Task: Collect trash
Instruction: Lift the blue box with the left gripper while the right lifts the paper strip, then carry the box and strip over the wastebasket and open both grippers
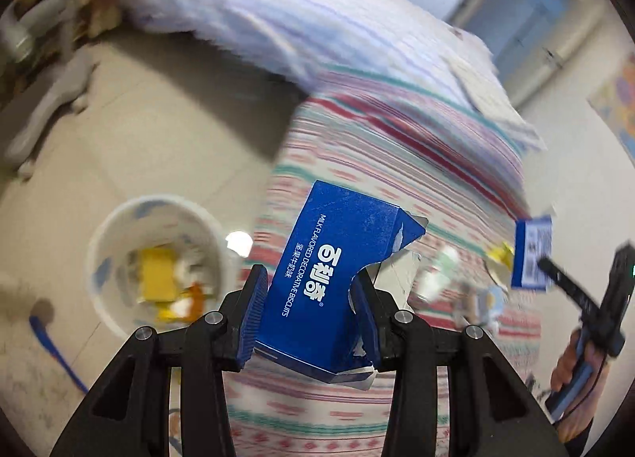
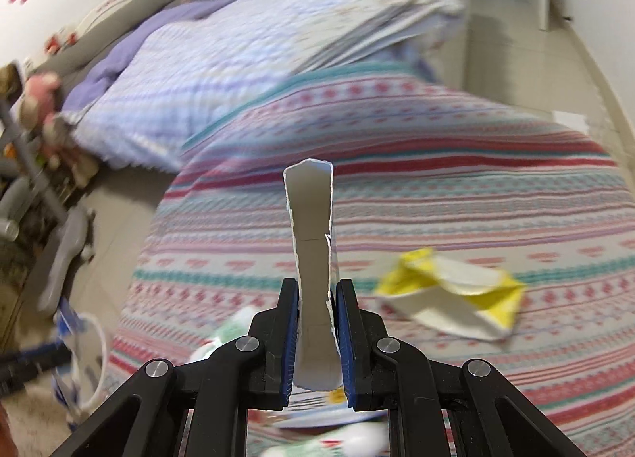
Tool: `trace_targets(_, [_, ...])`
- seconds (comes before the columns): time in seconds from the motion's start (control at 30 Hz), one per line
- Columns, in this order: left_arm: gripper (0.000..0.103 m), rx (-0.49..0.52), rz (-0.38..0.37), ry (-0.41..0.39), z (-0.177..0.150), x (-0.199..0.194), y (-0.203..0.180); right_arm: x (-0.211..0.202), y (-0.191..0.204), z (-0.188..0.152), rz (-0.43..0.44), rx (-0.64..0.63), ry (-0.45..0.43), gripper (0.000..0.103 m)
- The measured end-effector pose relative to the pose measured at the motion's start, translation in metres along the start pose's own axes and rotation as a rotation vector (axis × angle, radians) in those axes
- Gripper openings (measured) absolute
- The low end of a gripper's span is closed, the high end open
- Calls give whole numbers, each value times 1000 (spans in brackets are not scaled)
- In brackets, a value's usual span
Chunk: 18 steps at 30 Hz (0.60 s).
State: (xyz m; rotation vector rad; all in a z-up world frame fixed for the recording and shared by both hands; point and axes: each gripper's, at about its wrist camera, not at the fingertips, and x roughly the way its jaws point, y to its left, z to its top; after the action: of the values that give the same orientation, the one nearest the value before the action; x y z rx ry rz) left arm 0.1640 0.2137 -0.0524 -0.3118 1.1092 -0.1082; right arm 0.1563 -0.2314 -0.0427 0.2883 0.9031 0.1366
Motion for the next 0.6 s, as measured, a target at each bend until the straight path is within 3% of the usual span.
trace_targets(0.23, [45,-135,55,-7,4,-10,76,29,57,-12,54,-103,57,16])
trace_targets(0.6, [45,-189,169,105,7,39,121,76,161,-39,187,-266,136,16])
